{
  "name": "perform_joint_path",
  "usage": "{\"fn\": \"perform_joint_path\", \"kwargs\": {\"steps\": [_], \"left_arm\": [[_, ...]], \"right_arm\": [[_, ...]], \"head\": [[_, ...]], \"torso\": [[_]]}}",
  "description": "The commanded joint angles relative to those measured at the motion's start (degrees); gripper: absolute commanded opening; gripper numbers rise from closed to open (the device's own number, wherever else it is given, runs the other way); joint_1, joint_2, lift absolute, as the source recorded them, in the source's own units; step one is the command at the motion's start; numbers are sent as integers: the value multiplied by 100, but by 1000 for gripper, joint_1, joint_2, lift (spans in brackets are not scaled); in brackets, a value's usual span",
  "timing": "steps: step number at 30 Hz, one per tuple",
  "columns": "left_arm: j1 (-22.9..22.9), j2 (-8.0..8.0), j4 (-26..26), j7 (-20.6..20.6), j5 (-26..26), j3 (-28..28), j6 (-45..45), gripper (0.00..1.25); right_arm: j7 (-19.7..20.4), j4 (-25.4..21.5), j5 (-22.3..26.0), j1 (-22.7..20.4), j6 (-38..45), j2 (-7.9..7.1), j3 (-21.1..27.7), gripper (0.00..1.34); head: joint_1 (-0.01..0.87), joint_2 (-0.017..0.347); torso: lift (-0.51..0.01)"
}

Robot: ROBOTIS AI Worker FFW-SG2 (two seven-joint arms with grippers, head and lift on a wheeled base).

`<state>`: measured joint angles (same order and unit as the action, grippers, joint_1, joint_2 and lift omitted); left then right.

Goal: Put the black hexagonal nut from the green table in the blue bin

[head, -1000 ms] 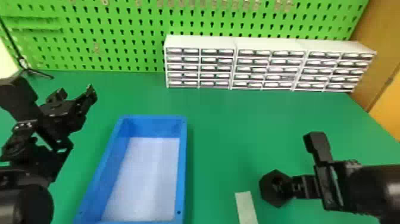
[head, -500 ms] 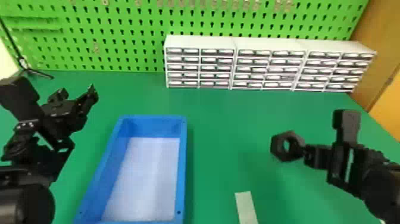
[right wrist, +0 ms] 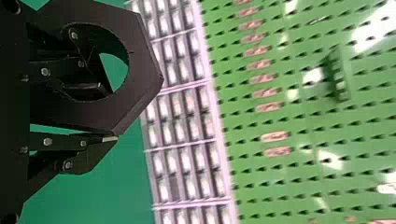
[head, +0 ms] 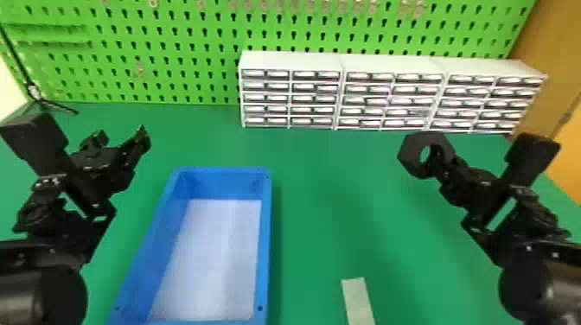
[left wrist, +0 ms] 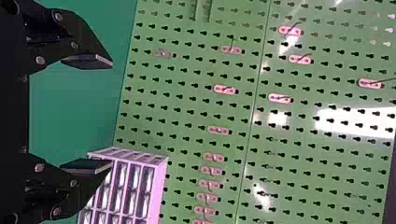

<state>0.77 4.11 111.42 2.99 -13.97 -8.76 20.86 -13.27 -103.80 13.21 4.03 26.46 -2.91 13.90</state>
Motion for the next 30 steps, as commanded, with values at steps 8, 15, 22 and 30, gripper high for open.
{"fn": "perform_joint_path", "kwargs": {"steps": [8,15,22,30], "left_arm": [[2,2,-51,0,17,24,-21,755],[63,-7,-130,-176,52,76,-205,755],[63,-7,-174,-211,52,94,-275,755],[63,-7,-209,-211,52,94,-284,755]], "right_arm": [[0,739,674,309,-1662,159,-687,321],[0,1240,1324,599,-2110,-70,-1628,321],[0,1424,2010,986,-1916,-527,-2717,321],[-9,1468,2572,1363,-1574,-975,-3737,321]], "head": [[692,8],[692,8],[692,8],[692,8]], "torso": [[-97],[-97],[-97],[-97]]}}
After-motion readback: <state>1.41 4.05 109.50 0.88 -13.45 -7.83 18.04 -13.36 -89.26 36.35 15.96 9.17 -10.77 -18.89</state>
